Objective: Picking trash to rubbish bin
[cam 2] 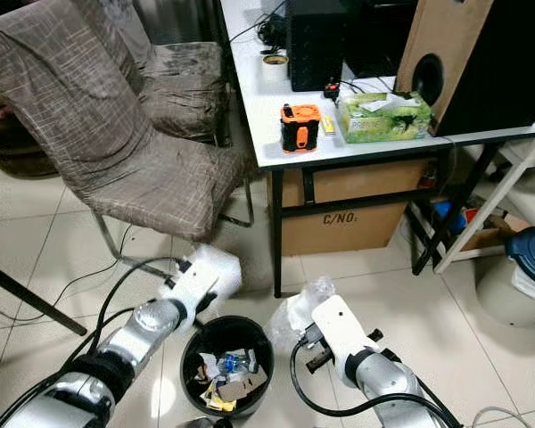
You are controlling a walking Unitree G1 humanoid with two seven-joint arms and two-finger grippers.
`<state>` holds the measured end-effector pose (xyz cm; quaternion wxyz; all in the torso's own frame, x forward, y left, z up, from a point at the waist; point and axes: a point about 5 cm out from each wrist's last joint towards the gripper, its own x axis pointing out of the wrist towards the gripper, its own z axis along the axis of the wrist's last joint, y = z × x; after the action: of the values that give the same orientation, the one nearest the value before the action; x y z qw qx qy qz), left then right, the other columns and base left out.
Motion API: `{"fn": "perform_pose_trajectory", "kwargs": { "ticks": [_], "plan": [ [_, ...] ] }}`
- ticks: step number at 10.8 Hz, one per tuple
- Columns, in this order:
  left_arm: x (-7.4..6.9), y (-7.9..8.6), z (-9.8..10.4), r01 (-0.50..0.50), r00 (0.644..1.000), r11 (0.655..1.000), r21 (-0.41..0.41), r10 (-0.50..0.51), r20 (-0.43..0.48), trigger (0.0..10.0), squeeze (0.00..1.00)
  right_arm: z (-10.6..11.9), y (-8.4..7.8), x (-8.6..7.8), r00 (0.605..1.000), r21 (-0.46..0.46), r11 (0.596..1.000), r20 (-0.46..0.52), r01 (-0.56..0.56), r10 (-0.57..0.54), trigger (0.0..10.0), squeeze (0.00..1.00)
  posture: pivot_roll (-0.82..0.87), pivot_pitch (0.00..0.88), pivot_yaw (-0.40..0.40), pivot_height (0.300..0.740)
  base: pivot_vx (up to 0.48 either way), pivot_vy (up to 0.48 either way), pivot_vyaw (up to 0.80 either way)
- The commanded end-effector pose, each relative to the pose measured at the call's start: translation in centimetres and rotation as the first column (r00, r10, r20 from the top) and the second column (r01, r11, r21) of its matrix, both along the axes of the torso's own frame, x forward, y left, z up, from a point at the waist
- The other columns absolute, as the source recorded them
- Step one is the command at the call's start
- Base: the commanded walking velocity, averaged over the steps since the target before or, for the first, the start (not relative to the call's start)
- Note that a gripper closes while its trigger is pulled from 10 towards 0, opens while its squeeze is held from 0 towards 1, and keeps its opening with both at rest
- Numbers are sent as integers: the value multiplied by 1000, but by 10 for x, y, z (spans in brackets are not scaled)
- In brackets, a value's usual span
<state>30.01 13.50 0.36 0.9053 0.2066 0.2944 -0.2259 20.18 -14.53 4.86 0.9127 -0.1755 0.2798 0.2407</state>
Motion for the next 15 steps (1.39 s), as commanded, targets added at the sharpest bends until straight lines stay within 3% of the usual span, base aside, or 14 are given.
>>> {"fn": "perform_pose_trajectory", "kwargs": {
  "ticks": [1,3,4,5,6,8,9,10,11,12,14,15],
  "plan": [
    [2,0,1,-4,1000,1000,-11,4,3,10000,1000,4,-4,0,1000,-10,1000,11,8,-8,10000,0,-140,92,55,740,0,0,0],
    [-2,-6,-1,2,1000,996,-88,-3,-6,10000,1000,4,-6,1,1000,-20,1000,8,10,-10,10000,0,-137,90,49,740,0,0,0],
    [-3,-5,-1,8,1000,997,-73,-8,12,10000,1000,4,-7,4,1000,-30,999,20,18,-17,10000,0,-132,85,47,740,0,0,0],
    [-1,10,7,-29,996,997,-66,35,87,10000,361,8,-9,15,998,-27,999,59,40,-38,10000,0,-122,74,46,740,0,0,0],
    [-2,26,15,-72,985,995,-63,81,152,10000,0,7,-5,23,996,-1,999,81,35,-35,10000,0,-111,71,44,740,0,0,0],
    [-20,73,39,-185,947,982,-38,189,260,10000,0,-10,13,48,997,32,999,75,-3,1,10000,0,-73,70,29,740,0,0,0],
    [-30,86,52,-196,936,980,-46,201,288,10000,0,-19,21,57,998,50,998,53,-32,29,10000,0,-43,74,17,740,0,0,0],
    [-43,95,75,-136,934,989,-52,146,327,10000,0,-28,39,71,996,72,993,14,-94,93,10000,0,-16,78,8,740,0,0,0],
    [-50,97,91,-71,935,996,-52,84,345,10000,0,-31,54,77,986,91,982,-14,-166,168,10000,0,9,87,-2,740,0,0,0],
    [-62,97,110,27,946,997,-67,-4,324,10000,0,-32,77,81,945,64,944,-35,-323,326,10000,0,28,92,-4,740,0,0,0],
    [-93,89,125,247,956,964,-103,-225,190,10000,0,-22,105,92,883,55,882,-21,-468,470,10000,0,41,104,-2,740,0,0,0],
    [-98,90,126,275,955,956,-104,-258,148,10000,0,-19,110,94,870,62,869,-18,-490,492,10000,0,42,111,3,740,0,0,0]
  ]
}}
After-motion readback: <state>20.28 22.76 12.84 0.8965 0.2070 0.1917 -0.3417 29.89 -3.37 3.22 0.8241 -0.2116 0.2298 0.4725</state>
